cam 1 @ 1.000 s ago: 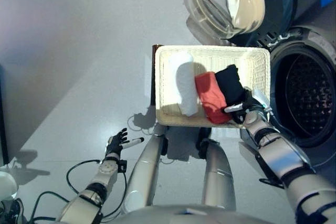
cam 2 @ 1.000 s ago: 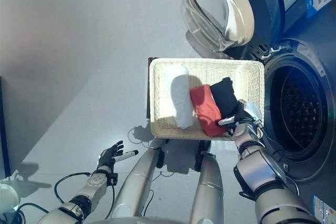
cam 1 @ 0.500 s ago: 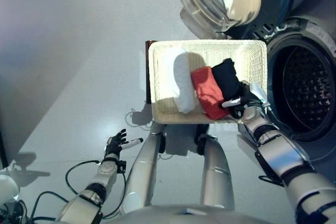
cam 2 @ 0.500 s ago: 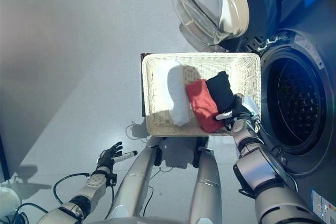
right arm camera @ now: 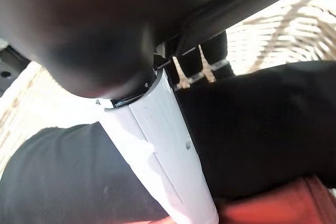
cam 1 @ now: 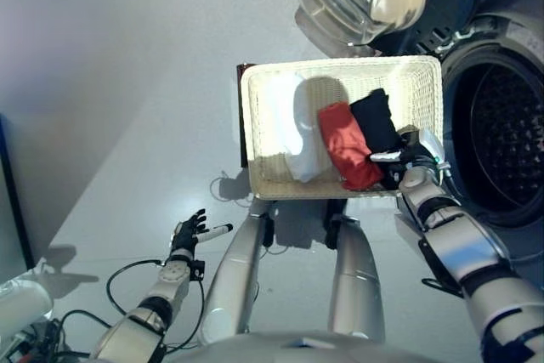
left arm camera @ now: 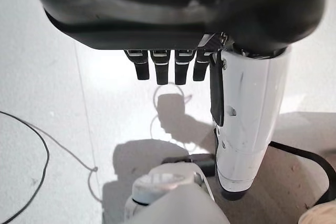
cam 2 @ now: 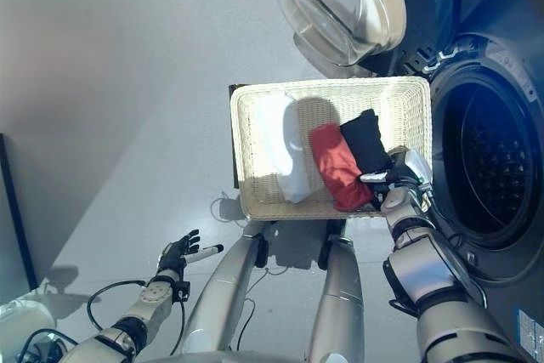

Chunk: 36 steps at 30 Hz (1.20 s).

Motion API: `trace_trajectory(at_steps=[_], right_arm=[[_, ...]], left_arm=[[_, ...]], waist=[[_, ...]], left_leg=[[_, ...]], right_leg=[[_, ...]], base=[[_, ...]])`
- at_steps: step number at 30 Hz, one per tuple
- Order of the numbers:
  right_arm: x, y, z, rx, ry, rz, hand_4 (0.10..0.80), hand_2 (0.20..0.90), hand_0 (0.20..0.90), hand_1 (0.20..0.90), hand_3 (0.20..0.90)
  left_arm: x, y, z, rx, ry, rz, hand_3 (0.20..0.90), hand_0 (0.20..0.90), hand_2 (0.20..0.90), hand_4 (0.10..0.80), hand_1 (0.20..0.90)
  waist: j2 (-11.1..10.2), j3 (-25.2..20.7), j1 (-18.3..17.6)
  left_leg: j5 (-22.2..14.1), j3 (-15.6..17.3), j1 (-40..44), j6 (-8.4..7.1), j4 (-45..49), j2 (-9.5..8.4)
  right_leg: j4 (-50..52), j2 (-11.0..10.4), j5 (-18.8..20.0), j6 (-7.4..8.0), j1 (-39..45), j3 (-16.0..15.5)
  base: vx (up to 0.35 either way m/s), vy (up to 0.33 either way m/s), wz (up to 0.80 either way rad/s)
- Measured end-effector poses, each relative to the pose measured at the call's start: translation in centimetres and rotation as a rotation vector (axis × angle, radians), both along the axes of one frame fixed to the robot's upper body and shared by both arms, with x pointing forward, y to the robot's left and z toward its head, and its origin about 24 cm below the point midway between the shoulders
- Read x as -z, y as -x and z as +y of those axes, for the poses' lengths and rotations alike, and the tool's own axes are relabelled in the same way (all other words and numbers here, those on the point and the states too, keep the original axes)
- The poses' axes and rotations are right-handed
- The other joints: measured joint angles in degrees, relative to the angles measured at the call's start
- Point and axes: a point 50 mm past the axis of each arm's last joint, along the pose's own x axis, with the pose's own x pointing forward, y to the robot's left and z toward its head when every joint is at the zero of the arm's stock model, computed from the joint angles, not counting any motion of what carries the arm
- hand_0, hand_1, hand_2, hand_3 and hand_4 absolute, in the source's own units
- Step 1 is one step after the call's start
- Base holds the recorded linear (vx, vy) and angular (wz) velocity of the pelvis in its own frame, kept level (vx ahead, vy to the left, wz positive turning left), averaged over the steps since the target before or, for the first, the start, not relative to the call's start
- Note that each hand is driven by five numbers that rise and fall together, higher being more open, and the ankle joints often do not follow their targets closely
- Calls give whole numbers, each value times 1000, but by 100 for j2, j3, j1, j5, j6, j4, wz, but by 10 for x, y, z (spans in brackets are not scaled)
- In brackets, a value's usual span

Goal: Pick up the clothes and place them into the washing machine

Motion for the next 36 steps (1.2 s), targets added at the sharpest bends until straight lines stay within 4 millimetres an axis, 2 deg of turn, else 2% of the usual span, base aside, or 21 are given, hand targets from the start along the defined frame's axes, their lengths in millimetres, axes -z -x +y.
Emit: trace_trajectory(at_steps=[3,5,17,21,27,36], right_arm=[[-1,-1,1,-1,-1,-2,331,244,244,244,244],[-1,-1,1,-2,-1,-2,302,203,203,203,203],[4,2,2,-8,-4,7,300,200,200,200,200],[13,8,0,-4,-8,35,300,200,200,200,200],[33,24,-3,5,-28,102,300,200,200,200,200],[53,39,0,15,-77,157,300,200,200,200,200]], left_arm=[[-1,-1,0,1,0,-3,900,900,900,800,900],[0,-1,0,1,0,-3,900,900,900,800,900],[0,-1,-1,3,2,-2,900,900,900,800,900],[2,3,-4,6,7,9,900,900,900,800,900],[9,14,-7,20,5,41,900,900,900,800,900],[15,27,-5,29,-7,84,900,900,900,800,900]], waist=[[63,7,0],[66,5,0],[84,-20,-9],[104,-108,-7],[70,-349,-53],[-97,-525,-170]], left_leg=[[-1,2,2,2,-1,3],[-1,1,3,2,-1,3],[-2,1,188,1,-32,6],[30,-23,452,-30,-243,10],[119,-96,798,9,-441,30],[138,-121,1169,-21,-578,94]], right_leg=[[2,4,0,0,1,1],[3,7,0,-1,1,2],[-8,8,3,5,182,5],[-111,12,9,14,411,-27],[-343,20,33,40,819,-170],[-497,97,42,25,1212,-251]], base=[[4,-1,-2],[0,0,0],[10,-5,0],[26,-25,1],[21,-41,4],[10,-11,0]])
